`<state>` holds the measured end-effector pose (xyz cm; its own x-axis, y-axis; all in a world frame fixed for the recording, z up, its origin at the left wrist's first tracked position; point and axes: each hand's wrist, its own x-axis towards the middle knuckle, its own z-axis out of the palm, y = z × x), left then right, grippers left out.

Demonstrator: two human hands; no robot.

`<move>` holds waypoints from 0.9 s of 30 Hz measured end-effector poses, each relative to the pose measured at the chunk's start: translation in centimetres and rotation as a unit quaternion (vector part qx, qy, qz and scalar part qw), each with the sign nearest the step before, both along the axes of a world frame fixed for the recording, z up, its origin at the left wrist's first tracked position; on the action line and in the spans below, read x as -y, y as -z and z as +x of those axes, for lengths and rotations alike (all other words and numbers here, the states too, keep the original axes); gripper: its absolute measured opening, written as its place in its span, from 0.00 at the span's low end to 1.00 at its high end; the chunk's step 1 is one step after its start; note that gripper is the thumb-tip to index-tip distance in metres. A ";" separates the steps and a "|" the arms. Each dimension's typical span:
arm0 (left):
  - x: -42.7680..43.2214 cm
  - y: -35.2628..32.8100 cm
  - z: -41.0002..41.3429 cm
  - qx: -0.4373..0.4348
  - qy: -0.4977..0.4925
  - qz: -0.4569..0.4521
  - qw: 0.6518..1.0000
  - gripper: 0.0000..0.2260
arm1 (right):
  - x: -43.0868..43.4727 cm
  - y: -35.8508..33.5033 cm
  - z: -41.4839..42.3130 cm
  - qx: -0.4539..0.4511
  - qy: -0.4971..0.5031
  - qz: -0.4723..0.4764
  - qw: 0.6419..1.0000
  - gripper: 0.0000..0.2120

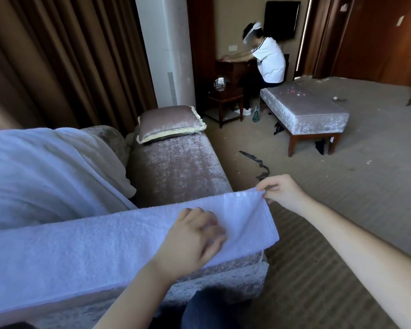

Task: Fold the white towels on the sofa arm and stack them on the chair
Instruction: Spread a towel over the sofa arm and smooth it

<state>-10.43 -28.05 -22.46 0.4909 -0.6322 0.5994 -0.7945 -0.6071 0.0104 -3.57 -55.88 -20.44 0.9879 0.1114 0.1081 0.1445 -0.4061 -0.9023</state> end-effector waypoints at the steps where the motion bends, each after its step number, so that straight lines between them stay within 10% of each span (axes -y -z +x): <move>1: 0.6 0.0 -0.3 -0.003 0.015 0.018 1.000 0.09 | 0.0 0.1 0.1 -0.010 -0.005 -0.004 1.000 0.16; 7: 1.1 -0.4 -0.6 -0.070 0.002 -0.077 0.995 0.07 | -0.3 0.6 0.4 -0.027 -0.021 -0.062 0.997 0.20; 12: 1.6 0.0 0.0 -0.054 -0.002 -0.013 0.998 0.09 | -0.2 0.9 -0.1 -0.043 -0.043 -0.041 0.997 0.02; 27: 2.7 0.9 -0.7 0.020 0.011 0.095 0.995 0.08 | -1.2 1.4 0.6 0.009 -0.028 -0.084 0.996 0.22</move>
<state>-11.18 -30.79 -23.41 0.4540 -0.7460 0.4871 -0.8050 -0.5778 -0.1346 -3.02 -54.68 -21.83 0.9777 0.1846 0.1005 0.1864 -0.5411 -0.8200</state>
